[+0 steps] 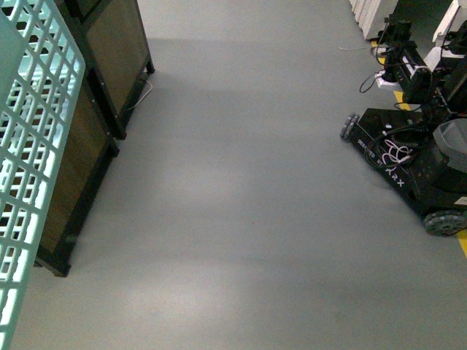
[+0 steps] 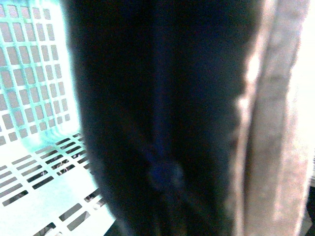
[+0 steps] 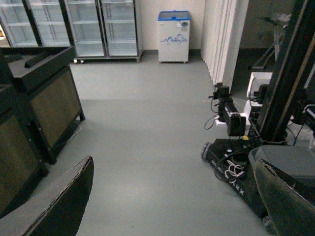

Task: Pick mango and avocado into basket

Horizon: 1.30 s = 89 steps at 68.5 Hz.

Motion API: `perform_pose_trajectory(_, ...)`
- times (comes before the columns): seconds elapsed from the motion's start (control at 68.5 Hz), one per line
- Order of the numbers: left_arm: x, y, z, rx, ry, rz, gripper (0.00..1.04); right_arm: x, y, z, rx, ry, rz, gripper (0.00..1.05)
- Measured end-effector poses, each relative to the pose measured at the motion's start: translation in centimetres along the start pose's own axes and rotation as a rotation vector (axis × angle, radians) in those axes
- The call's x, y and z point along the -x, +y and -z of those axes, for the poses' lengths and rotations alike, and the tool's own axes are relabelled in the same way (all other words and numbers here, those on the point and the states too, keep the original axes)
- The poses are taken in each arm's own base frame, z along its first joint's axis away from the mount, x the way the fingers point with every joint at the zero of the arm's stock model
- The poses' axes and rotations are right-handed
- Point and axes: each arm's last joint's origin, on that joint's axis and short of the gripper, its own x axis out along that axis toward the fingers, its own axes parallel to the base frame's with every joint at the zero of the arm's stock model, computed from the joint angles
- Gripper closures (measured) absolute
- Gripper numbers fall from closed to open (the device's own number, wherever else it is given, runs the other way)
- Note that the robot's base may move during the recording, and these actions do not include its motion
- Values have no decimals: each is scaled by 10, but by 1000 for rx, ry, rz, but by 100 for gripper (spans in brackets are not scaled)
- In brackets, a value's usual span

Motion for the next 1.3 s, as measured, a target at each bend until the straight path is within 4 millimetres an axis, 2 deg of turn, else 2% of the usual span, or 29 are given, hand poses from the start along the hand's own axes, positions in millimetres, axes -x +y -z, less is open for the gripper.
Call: perform_pose_trajectory(1.3, 0, 0, 0, -5, -7, -2, 92, 0, 0, 0, 0, 0, -2, 9)
